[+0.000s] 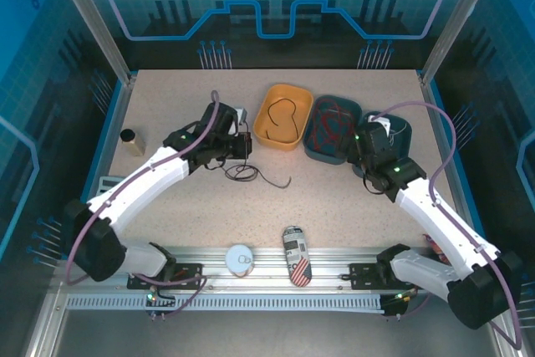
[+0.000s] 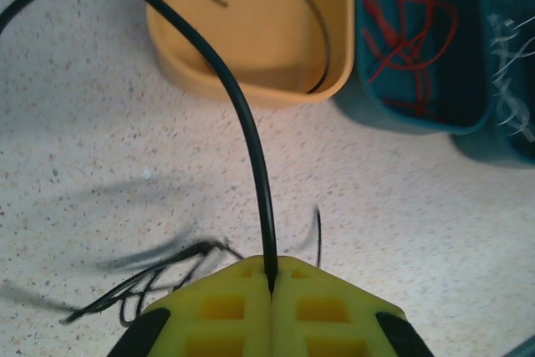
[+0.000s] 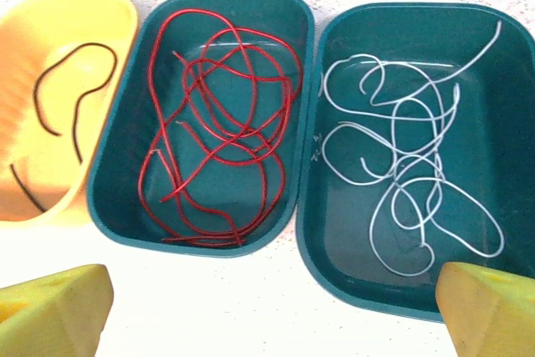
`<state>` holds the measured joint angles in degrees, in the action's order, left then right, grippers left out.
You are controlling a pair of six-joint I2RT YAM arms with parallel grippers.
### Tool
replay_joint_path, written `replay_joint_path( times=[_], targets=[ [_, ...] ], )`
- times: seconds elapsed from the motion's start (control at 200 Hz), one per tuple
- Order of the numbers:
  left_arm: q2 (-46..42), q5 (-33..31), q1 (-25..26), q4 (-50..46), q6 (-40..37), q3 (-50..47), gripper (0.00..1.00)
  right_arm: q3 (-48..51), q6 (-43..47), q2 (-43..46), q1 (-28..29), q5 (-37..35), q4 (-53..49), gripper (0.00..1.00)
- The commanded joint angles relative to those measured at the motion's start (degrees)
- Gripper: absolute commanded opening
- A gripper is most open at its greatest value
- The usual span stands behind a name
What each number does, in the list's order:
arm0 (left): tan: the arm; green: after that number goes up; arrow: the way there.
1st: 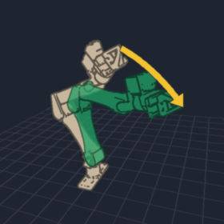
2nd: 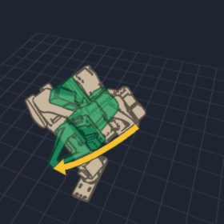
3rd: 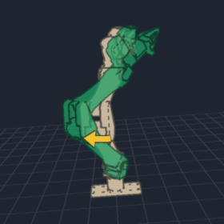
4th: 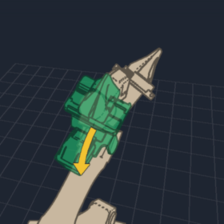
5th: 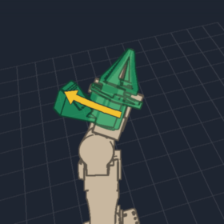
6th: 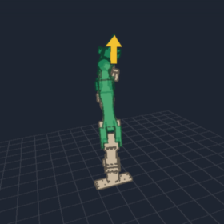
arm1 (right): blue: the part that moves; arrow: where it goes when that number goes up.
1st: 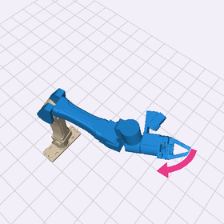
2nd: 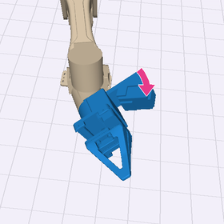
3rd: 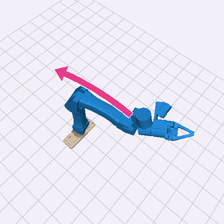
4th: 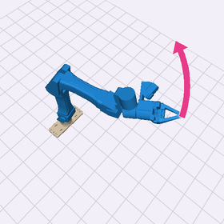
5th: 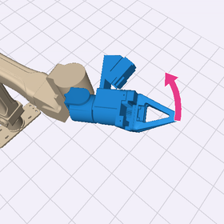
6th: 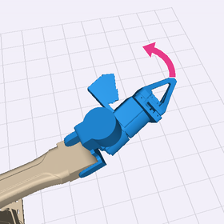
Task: Untangle the cables
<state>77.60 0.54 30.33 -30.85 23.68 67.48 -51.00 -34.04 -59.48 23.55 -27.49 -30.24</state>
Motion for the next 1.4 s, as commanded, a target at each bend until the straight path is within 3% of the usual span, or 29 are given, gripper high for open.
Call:
replay_joint_path(
  times=[0.0,0.16,0.295,0.46,0.74,0.936,1.146,1.396],
  targets=[
    [-3.0,1.4,0.2,-1.7,0.6,3.3,0.0,2.1,1.4,2.2,1.0,3.8,2.2,1.0],
    [-3.5,1.9,-0.2,-1.0,0.6,6.0,0.0,4.5,6.5,4.3,4.0,13.3,10.0,1.0],
    [-2.9,7.1,-0.3,1.7,2.6,7.2,0.0,7.0,10.1,4.0,8.8,21.9,18.7,1.0],
    [-2.8,10.8,-0.3,4.0,4.8,7.4,0.0,8.6,9.4,-0.7,16.8,19.6,26.9,0.98],
    [-4.1,12.5,-0.3,5.3,7.0,7.1,0.0,2.9,7.5,-15.7,23.4,18.9,33.7,0.93],
    [-4.4,14.3,-0.3,6.5,8.4,6.4,0.0,-1.6,5.6,-25.1,24.6,22.8,37.8,0.79],
    [-5.6,14.6,-0.3,6.6,8.8,6.2,0.0,-5.2,4.8,-31.1,24.7,21.9,38.1,0.68],
    [-8.3,13.9,-0.4,6.3,8.7,6.2,0.0,-5.5,2.6,-35.4,24.6,20.2,37.7,0.46]
  ],
)
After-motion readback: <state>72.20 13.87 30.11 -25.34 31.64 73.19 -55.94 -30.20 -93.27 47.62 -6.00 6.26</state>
